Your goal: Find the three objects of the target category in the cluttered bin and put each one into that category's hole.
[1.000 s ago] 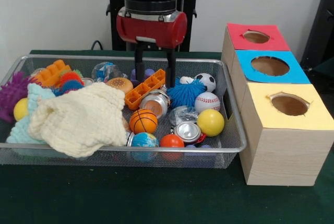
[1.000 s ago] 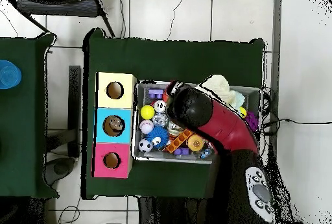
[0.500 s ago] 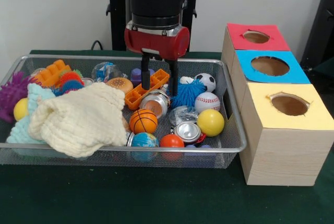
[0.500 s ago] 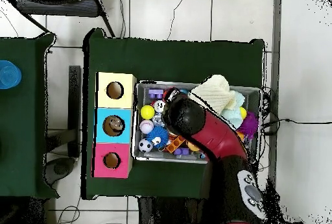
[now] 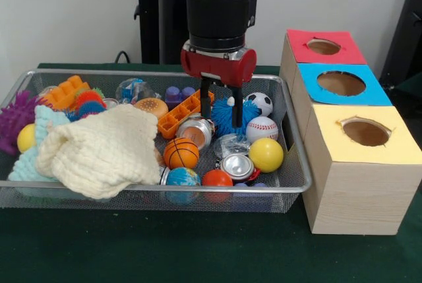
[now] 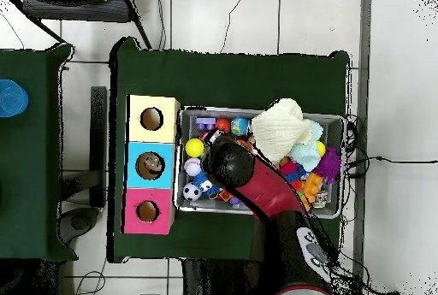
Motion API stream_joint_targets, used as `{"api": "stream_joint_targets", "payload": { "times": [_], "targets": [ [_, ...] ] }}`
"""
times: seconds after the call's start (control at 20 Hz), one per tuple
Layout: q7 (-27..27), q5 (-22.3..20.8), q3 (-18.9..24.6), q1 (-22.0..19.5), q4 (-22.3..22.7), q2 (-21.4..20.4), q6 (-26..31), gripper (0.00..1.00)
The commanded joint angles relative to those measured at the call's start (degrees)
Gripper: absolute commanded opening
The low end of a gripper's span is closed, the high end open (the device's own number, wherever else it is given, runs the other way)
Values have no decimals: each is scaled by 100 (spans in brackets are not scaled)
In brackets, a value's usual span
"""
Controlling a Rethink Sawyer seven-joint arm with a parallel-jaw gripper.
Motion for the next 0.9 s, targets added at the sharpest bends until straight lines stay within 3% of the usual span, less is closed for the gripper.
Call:
{"api": "stream_joint_targets", "payload": {
  "times": [0.05,0.55,0.9],
  "targets": [
    [1824,473,496,164,384,151,-276,100],
    [1768,115,1027,-342,280,716,-1086,100],
    [1584,44,825,-245,68,1001,-1284,100]
  ]
}}
